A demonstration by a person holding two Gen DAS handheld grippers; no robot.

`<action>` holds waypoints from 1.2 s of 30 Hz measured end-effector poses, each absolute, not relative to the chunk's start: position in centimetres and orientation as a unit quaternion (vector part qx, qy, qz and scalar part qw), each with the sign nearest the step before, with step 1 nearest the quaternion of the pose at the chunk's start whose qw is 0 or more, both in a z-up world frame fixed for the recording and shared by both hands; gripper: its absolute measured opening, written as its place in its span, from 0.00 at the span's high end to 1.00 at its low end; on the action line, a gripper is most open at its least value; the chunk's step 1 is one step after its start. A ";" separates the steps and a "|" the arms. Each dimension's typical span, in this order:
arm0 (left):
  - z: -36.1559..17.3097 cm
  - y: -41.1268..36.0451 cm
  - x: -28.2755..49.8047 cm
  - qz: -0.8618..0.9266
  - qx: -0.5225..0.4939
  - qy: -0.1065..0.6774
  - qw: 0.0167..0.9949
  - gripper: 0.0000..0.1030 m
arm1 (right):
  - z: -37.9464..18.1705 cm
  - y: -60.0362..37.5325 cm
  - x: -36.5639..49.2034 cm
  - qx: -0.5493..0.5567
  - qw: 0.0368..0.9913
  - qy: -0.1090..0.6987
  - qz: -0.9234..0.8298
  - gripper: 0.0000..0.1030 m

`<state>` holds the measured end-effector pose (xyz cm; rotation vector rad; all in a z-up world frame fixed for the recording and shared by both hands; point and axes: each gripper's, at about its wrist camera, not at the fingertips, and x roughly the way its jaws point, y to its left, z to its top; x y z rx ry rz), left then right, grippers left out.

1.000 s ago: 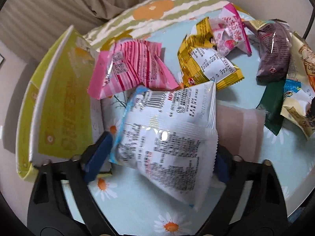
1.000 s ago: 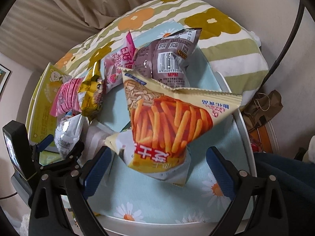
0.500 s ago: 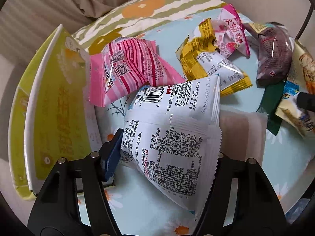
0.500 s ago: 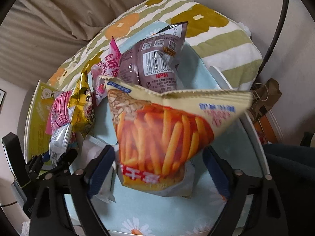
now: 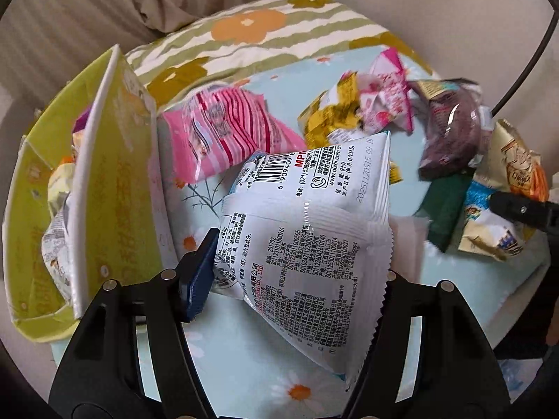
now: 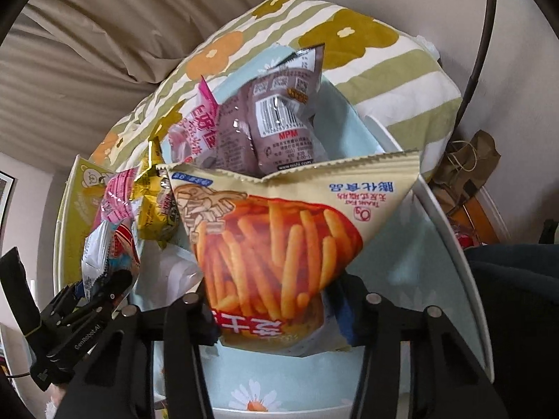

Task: Organize snacks
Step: 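Grasp a white snack bag with the left tool while the right tool grasps the orange fries bag, then carry the white bag and fries bag over the yellow box and release both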

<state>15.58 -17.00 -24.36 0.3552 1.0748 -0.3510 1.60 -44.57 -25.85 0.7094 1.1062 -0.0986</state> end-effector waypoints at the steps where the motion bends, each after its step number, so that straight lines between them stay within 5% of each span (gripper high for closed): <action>1: -24.0 -17.1 15.4 -0.167 0.165 0.504 0.831 0.40 | -25.5 -44.5 1.4 0.328 0.792 0.513 -0.046 0.56; 21: -8.8 -9.0 16.4 -0.129 0.042 0.410 0.902 0.40 | -11.3 -36.7 7.1 0.201 0.870 0.444 0.079 0.56; 36: -7.7 6.0 26.2 -0.039 0.018 0.411 0.911 0.40 | -7.1 -20.1 17.4 0.134 0.871 0.426 0.207 0.56</action>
